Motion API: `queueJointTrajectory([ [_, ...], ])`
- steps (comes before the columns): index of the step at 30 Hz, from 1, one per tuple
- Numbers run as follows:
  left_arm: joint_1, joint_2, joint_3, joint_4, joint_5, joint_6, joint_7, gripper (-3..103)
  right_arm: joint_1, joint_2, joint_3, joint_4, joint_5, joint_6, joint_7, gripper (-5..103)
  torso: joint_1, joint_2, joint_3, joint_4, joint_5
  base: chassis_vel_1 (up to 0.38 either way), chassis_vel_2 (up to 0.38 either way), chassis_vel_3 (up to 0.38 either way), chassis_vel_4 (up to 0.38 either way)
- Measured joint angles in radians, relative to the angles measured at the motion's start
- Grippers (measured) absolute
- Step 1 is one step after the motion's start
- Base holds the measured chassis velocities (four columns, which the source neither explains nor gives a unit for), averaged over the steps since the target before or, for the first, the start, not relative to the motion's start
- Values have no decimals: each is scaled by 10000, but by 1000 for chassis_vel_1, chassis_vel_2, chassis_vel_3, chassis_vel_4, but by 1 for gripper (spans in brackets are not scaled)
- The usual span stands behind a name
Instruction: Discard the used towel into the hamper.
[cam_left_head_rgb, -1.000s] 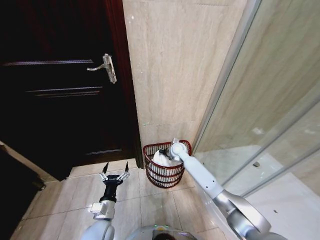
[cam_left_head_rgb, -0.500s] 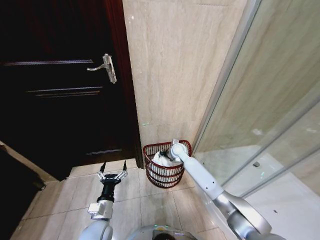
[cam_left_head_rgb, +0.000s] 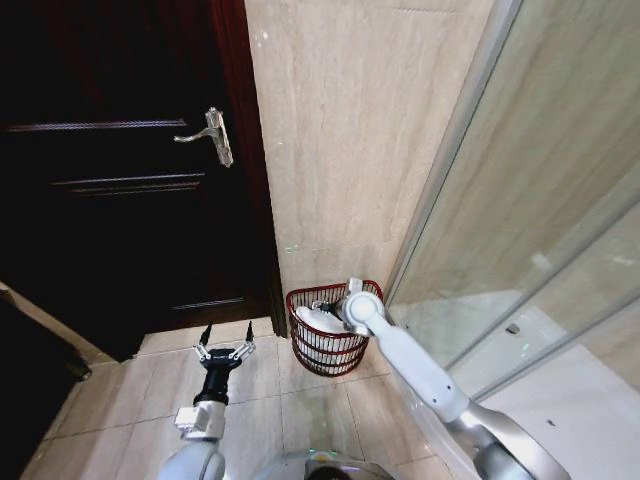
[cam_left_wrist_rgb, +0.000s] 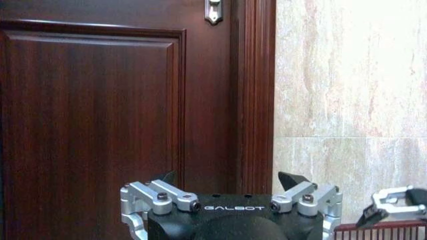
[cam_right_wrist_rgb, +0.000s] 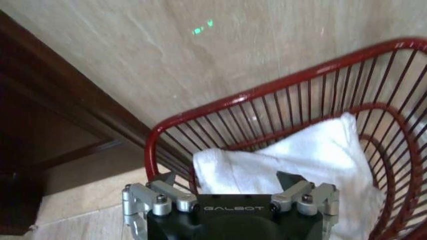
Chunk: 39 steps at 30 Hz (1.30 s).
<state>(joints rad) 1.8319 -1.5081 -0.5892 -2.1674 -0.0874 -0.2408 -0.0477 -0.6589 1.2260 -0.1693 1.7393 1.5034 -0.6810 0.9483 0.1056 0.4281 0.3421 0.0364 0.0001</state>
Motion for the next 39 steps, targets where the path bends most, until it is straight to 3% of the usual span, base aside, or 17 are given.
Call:
queueJointTrajectory([
  [5,-57,10,-68,128,-89,-10,0,100,-448,-294,138,850,-775,146,-197,100,0,0,0,1,0,0,0,0,0],
  [8,-130,19,-152,272,-237,-15,1,100,-1311,-693,516,1613,-2052,424,-1232,100,0,0,0,0,1,0,0,0,0],
  [9,-130,19,-152,272,-237,-15,1,100,-1311,-693,516,1613,-2052,424,-1232,100,0,0,0,0,1,0,0,0,0],
  [11,-185,12,-206,366,-352,-23,0,100,-1891,-900,779,1822,-3271,816,-2288,100,0,1,-1,-1,-1,0,0,0,0],
  [12,-185,12,-206,366,-352,-23,0,100,-1891,-900,779,1822,-3271,816,-2288,100,0,1,-1,-1,-1,0,0,0,0],
  [13,-216,9,-245,428,-425,-38,1,100,-2319,-1029,925,1833,-4568,1366,-3066,100,0,0,0,-2,2,0,0,0,0],
  [14,-252,8,-312,638,-614,-178,18,100,-3338,-1264,1530,1650,-8060,3310,-4495,100,0,0,0,-1,2,0,0,0,0],
  [17,-183,10,-206,802,-728,-378,64,100,-4247,-1300,2609,1722,-9757,4503,-5865,100,0,0,0,0,2,0,0,0,0],
  [18,-183,10,-206,802,-728,-378,64,100,-4247,-1300,2609,1722,-9757,4503,-5865,100,0,0,0,0,2,0,0,0,0],
  [20,-174,12,-147,901,-811,-445,83,100,-5059,-1201,3457,2043,-10563,5085,-6681,100,0,0,-1,-1,1,0,0,0,0],
  [29,-173,77,-206,723,-964,-120,434,100,-7020,-720,4768,2964,-12114,5974,-7291,100,-1,1,-1,0,2,0,0,0,0],
  [37,-149,421,-241,255,-1261,430,1010,100,-8855,331,6163,3866,-13544,7012,-8041,100,0,1,0,1,-1,0,0,0,0],
  [39,-103,443,-281,144,-1387,536,1237,100,-9690,863,6780,4192,-14093,7557,-8513,100,0,0,0,1,1,0,0,0,0],
])
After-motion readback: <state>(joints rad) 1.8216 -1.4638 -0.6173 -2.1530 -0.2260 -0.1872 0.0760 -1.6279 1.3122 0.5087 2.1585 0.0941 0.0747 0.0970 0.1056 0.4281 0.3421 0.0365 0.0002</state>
